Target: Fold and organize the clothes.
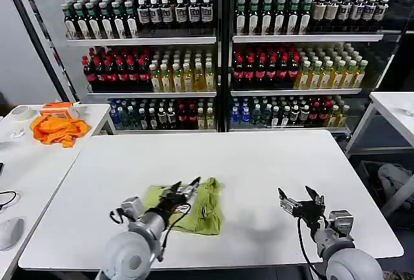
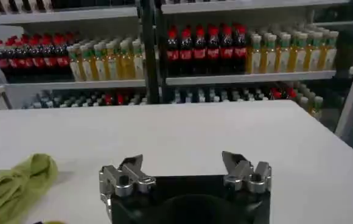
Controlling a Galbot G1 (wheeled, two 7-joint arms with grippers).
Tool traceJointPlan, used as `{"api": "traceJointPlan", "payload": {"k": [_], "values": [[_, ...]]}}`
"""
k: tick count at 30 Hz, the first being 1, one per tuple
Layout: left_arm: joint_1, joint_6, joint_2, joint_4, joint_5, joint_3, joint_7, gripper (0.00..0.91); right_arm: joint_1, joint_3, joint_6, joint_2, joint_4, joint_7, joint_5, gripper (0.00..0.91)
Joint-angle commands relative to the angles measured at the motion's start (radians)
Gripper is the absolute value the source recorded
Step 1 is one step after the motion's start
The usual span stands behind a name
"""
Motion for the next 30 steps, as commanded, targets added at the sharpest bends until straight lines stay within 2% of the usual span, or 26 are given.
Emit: {"api": "traceJointPlan", "payload": {"k": [1,8,14,18,28,29,30], "values": [[0.131,0.033,0.147,0.027,0.129,-0.252,0.027,0.907,0.008,-0.008,0.004,0.004,-0.008,-0.003,-0.002,0.907],[0.148,0.065,0.167,0.109,0.104,-0.252,0.112,0.907,0.019,-0.022,0.005,0.013,-0.012,-0.002,-0.002,0.907],[0.118,0.067,0.133,0.145,0.087,-0.205,0.163,0.907,0.015,-0.019,0.006,0.007,-0.019,-0.002,-0.003,0.907],[0.089,0.068,0.115,0.167,-0.019,-0.197,0.163,0.907,0.016,-0.016,0.003,0.004,-0.009,-0.001,-0.001,0.907],[0.081,0.07,0.092,0.197,-0.106,-0.174,0.177,0.907,0.015,-0.009,-0.008,0.006,-0.011,0.004,0.019,0.907],[0.08,0.07,0.09,0.197,-0.115,-0.174,0.186,0.484,0.015,-0.009,-0.008,0.005,-0.011,0.004,0.019,0.907],[0.077,0.07,0.087,0.201,-0.124,-0.177,0.194,0.302,0.016,-0.008,-0.008,0.004,-0.011,0.004,0.019,0.907]]}}
